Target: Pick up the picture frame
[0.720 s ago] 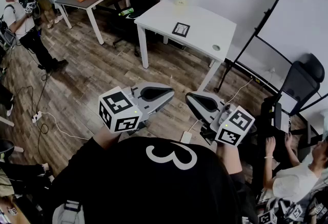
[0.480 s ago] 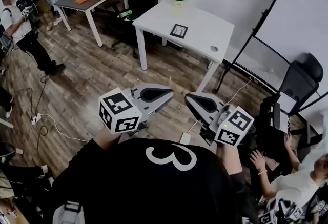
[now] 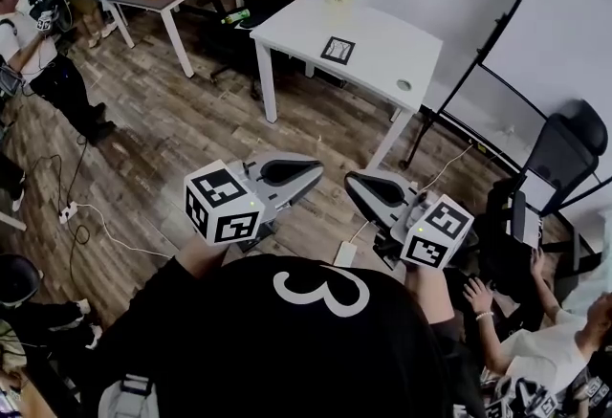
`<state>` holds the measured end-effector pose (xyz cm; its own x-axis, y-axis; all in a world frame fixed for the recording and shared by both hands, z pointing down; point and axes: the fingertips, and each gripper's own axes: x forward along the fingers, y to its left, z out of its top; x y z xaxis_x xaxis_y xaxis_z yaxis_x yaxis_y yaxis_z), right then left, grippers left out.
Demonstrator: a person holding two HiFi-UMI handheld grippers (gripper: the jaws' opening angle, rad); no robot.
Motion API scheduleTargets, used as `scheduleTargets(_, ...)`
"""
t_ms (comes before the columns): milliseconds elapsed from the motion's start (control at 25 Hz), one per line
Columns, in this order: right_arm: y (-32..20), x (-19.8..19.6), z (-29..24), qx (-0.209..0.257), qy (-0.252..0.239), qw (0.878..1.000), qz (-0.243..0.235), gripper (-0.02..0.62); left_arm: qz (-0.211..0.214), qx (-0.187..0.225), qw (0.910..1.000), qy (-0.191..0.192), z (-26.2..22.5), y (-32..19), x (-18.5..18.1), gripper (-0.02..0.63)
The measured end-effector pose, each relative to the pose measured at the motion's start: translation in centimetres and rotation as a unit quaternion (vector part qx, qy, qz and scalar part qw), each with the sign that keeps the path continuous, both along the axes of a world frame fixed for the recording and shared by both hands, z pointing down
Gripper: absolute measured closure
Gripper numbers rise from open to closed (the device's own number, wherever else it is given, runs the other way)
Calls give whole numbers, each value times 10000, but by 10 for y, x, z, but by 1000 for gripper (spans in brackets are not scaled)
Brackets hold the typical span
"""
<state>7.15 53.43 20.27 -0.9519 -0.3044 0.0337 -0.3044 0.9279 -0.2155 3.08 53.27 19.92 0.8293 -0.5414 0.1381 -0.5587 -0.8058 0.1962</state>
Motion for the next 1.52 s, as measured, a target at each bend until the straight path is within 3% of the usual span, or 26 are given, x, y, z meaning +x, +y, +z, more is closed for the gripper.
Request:
scheduleTargets(760, -63, -16, 42, -621, 92, 9980, 44, 572, 21, -409, 9991, 138, 34, -61, -18, 591)
scheduleTargets(1520, -273, -60, 87, -1330, 19, 9881, 773, 572, 671, -1117, 9914, 104, 81, -280, -60, 591)
